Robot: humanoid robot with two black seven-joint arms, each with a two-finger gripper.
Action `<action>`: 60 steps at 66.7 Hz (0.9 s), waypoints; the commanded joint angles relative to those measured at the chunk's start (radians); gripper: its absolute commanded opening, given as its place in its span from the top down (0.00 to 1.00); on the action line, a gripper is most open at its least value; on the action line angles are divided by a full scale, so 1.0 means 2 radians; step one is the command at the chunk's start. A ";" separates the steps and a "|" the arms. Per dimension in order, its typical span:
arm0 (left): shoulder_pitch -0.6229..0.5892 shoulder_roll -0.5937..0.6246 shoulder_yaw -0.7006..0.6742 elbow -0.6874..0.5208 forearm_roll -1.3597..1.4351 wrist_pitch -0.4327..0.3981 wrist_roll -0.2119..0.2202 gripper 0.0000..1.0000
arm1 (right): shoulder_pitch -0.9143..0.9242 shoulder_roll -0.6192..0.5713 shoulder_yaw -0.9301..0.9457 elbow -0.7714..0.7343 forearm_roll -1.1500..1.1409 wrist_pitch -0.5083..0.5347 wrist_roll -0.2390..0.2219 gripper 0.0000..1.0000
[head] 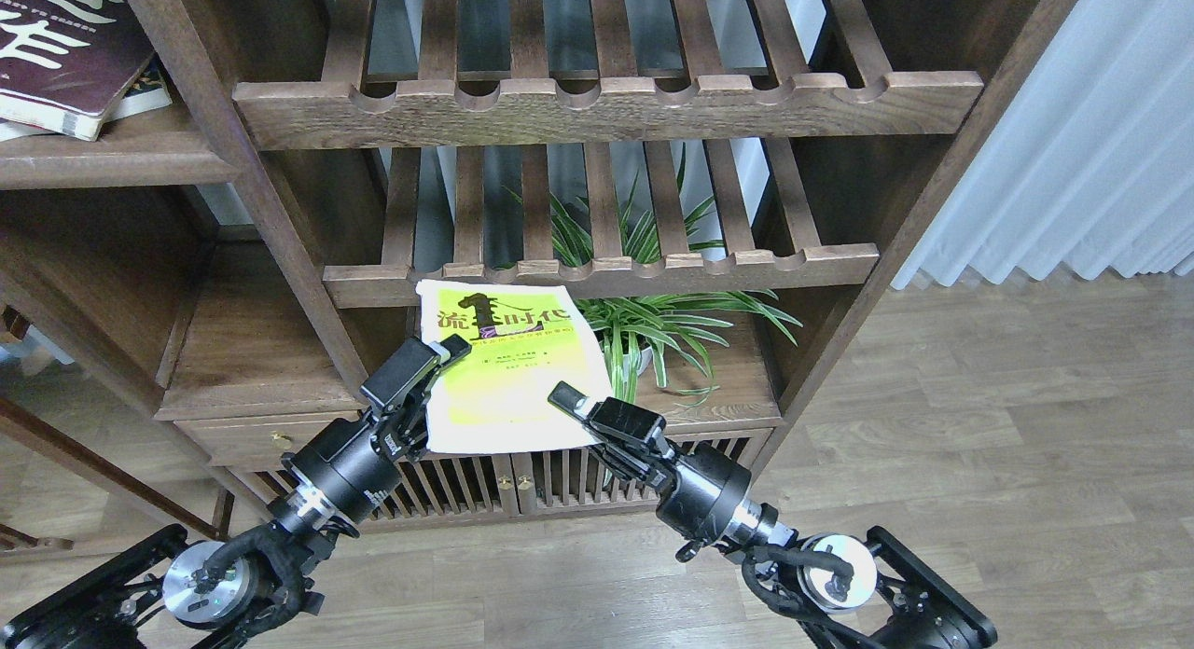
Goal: Organize books on shelf
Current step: 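Grasp the yellow-green book with the left gripper from the right gripper, then carry the yellow-green book with the left gripper to the side shelf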
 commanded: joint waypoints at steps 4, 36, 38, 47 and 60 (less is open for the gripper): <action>-0.003 0.003 0.022 0.002 -0.002 0.000 0.010 1.00 | 0.001 0.000 0.000 -0.001 0.000 0.000 -0.001 0.96; -0.006 0.082 0.012 -0.004 -0.001 0.000 0.028 1.00 | 0.015 0.000 0.015 -0.036 -0.084 0.000 -0.001 0.00; -0.006 0.091 0.012 -0.006 -0.001 0.000 0.030 1.00 | 0.015 0.000 0.014 -0.038 -0.084 0.000 -0.001 0.00; -0.007 0.158 0.012 -0.018 0.000 0.000 0.042 1.00 | 0.017 0.000 0.008 -0.051 -0.085 0.000 -0.001 0.00; -0.007 0.266 0.018 -0.043 0.001 0.000 0.082 1.00 | 0.021 0.000 0.007 -0.073 -0.086 0.000 -0.001 0.00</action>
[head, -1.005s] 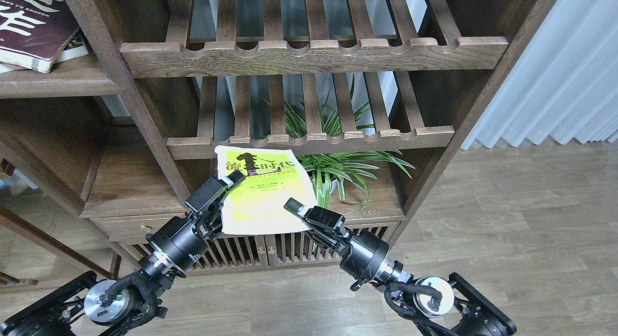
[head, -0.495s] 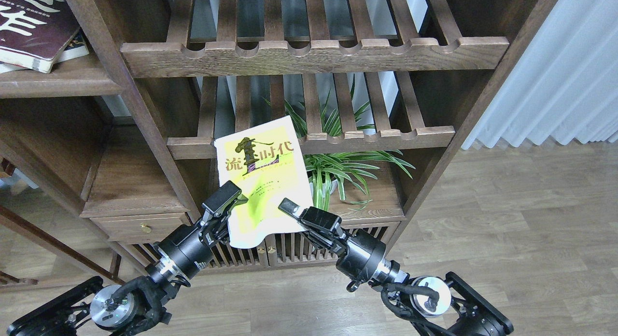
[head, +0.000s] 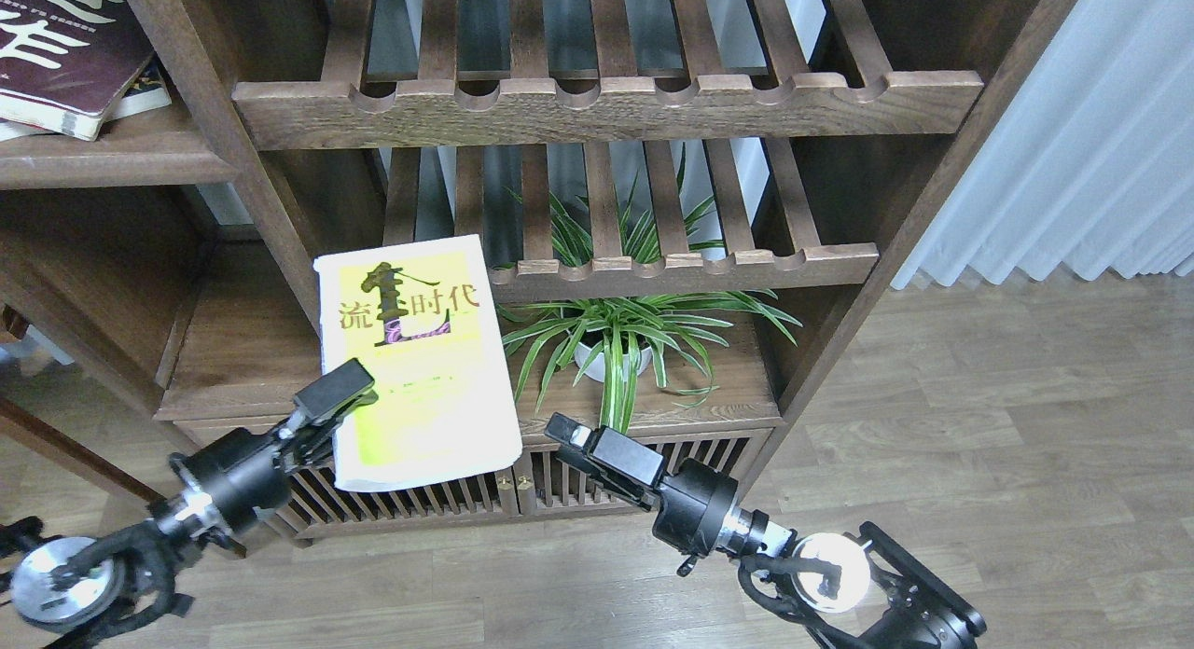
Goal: Organize books on shelf
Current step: 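Carry the yellow-green book with the left gripper to the side shelf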
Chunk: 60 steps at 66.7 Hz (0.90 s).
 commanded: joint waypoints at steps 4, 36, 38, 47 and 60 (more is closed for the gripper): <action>0.000 0.094 0.003 -0.024 0.001 0.000 0.042 1.00 | 0.010 0.000 -0.001 -0.022 0.000 0.000 0.000 0.00; -0.026 0.315 -0.039 -0.118 0.004 0.000 0.094 1.00 | 0.032 0.000 -0.003 -0.047 -0.001 0.000 0.000 0.00; -0.030 0.320 -0.044 -0.117 0.004 0.000 0.094 1.00 | 0.033 0.000 -0.002 -0.049 -0.001 0.000 0.000 0.00; -0.051 0.358 -0.075 -0.117 0.003 0.000 0.094 1.00 | 0.040 0.000 -0.003 -0.055 -0.001 0.000 0.000 0.00; -0.097 0.401 -0.091 -0.113 0.002 0.000 0.093 1.00 | 0.043 0.000 -0.002 -0.056 -0.001 0.000 0.000 0.00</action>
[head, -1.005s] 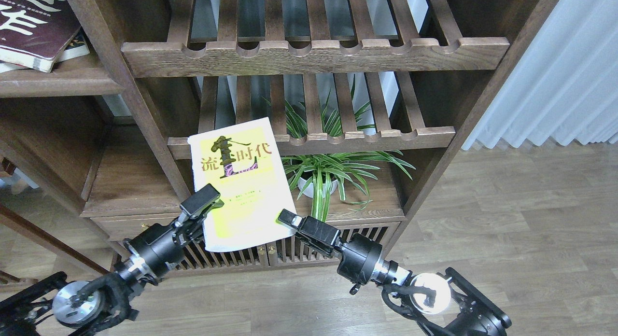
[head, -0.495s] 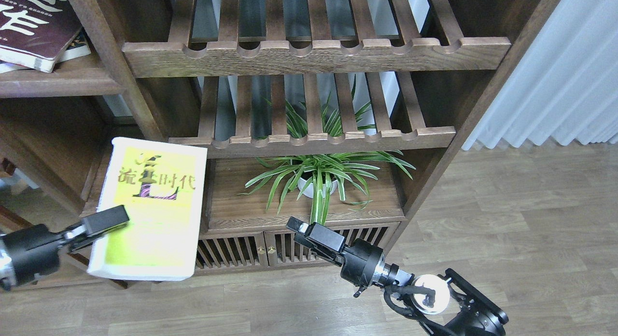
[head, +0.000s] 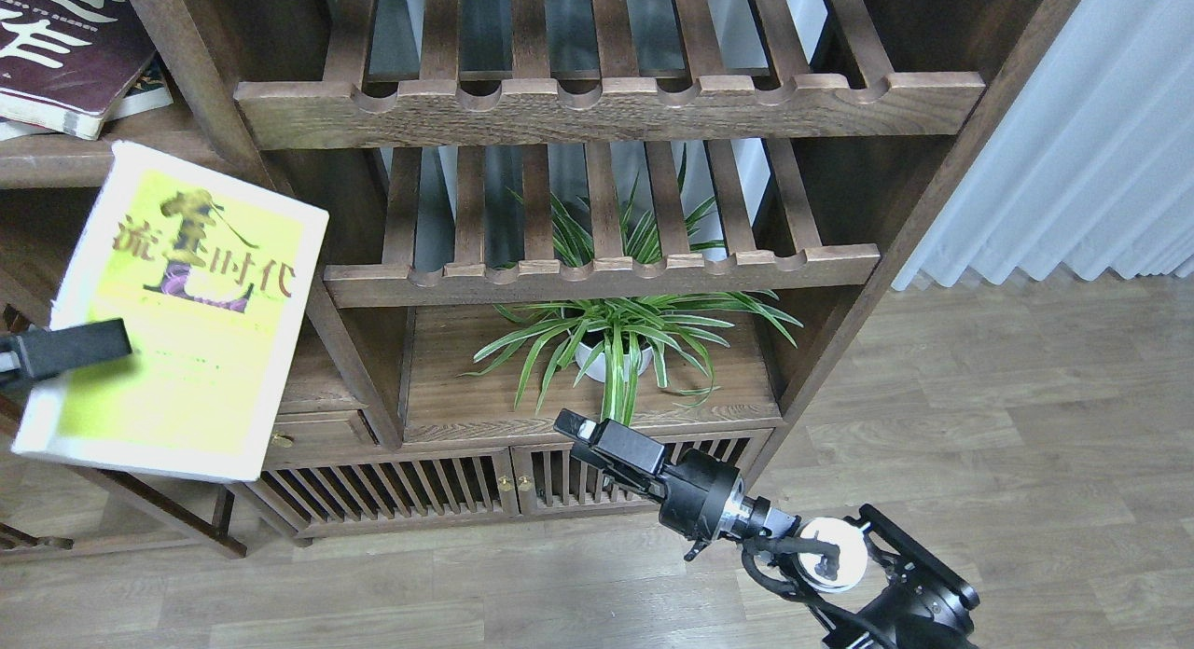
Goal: Organize books on shelf
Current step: 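Carry the yellow-green book with the left gripper to the side shelf, then place the yellow-green book on the side shelf and withdraw the left gripper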
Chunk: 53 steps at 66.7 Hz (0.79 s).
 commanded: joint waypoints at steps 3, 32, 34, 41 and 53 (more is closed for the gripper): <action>-0.047 0.029 -0.008 0.008 -0.002 0.000 -0.001 1.00 | 0.003 0.000 0.000 0.000 0.000 0.000 0.000 0.00; -0.189 0.041 0.019 0.142 0.002 0.000 0.004 1.00 | 0.004 0.000 0.000 0.000 0.000 0.000 0.000 0.00; -0.193 0.039 0.021 0.147 0.002 0.000 0.004 1.00 | 0.004 0.000 0.000 0.000 0.000 0.000 0.000 0.00; -0.202 0.019 0.020 0.170 0.003 0.000 0.004 1.00 | 0.004 0.000 0.000 0.001 0.000 0.000 0.000 0.00; -0.261 -0.074 0.020 0.259 0.014 0.000 0.038 1.00 | 0.001 0.000 0.001 0.001 0.000 0.000 0.000 0.00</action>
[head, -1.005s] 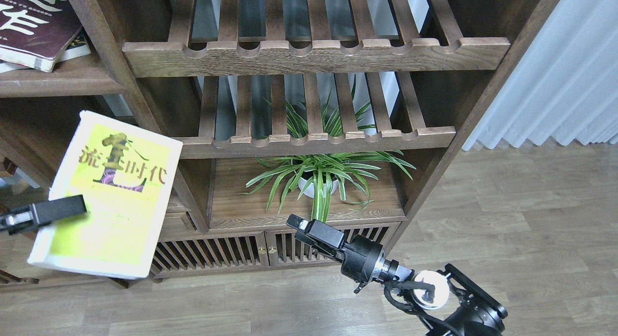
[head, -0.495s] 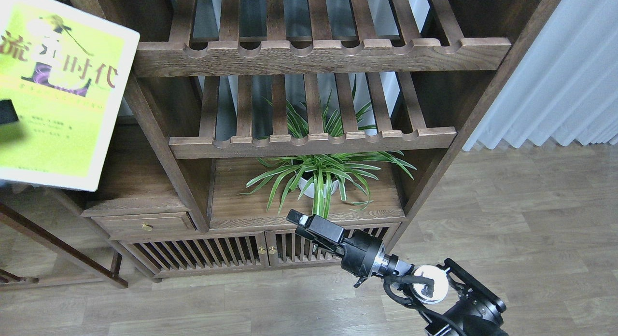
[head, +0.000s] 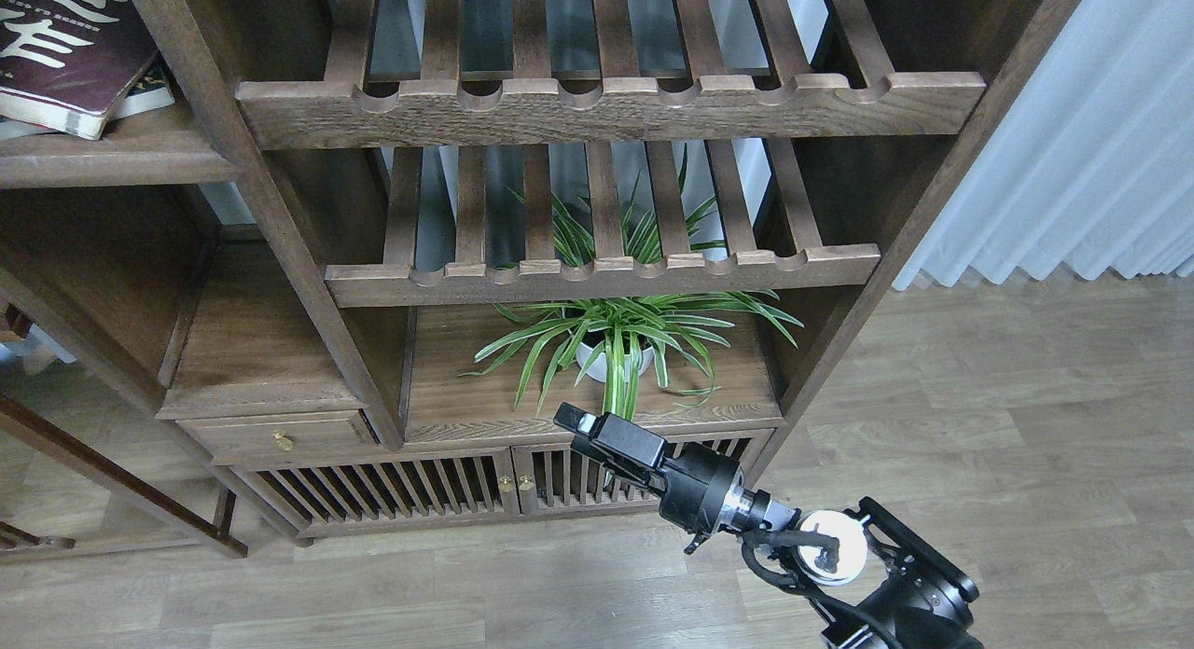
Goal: Organize books on shelf
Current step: 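Place the yellow-green book on the side shelf and withdraw the left gripper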
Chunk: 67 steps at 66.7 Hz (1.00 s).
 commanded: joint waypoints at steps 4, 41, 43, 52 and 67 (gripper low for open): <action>-0.036 -0.074 0.000 0.065 0.003 0.000 0.024 1.00 | -0.002 0.000 0.001 0.001 0.001 0.000 0.000 0.00; -0.106 -0.213 0.003 0.216 0.017 0.000 0.024 1.00 | -0.007 0.000 0.003 0.004 0.000 0.000 0.000 0.00; -0.109 -0.221 0.005 0.223 0.017 0.000 0.024 1.00 | -0.007 0.000 0.002 0.004 0.000 0.000 0.000 0.00; -0.109 -0.236 0.004 0.231 0.017 0.000 0.024 0.97 | -0.006 0.000 0.002 0.004 0.000 0.000 0.000 0.00; -0.110 -0.263 0.002 0.261 0.017 0.000 0.024 0.58 | -0.006 0.000 0.004 0.004 0.000 0.000 0.000 0.00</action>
